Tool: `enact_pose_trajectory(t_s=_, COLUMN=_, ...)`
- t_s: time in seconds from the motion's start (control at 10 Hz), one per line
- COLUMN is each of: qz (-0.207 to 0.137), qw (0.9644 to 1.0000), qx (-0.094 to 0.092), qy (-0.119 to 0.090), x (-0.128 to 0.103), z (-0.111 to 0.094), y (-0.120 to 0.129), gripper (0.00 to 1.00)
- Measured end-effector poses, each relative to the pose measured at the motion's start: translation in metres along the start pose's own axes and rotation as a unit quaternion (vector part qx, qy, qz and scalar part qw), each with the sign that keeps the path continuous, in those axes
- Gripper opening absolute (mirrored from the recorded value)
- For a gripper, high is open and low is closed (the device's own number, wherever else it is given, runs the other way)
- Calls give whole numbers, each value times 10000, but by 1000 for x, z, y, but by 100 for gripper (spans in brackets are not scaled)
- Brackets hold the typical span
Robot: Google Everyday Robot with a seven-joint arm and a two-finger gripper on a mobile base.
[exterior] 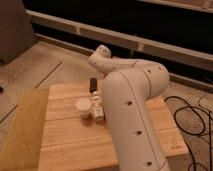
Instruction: Place the pepper on the white sponge
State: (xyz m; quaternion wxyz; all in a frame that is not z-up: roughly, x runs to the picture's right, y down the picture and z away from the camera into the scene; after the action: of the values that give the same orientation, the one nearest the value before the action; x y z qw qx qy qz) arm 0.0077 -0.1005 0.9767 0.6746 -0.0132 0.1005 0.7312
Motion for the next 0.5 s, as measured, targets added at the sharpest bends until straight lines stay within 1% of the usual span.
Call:
enact_pose_trajectory(t_s=0.1, qz=140, qw=9999, qx=-83, qy=-15, x=10, z=-1, y=5, gripper=0)
enact_pose_trajectory(t_s=0.3, qz=295, qw=9995, qx=-123, qy=39, x=31, z=2, y=7, gripper=0)
enact_pose_trajectory(t_s=0.5, qz=495, qw=9987, qx=-30, qy=121, x=46, z=6, y=-5, gripper=0)
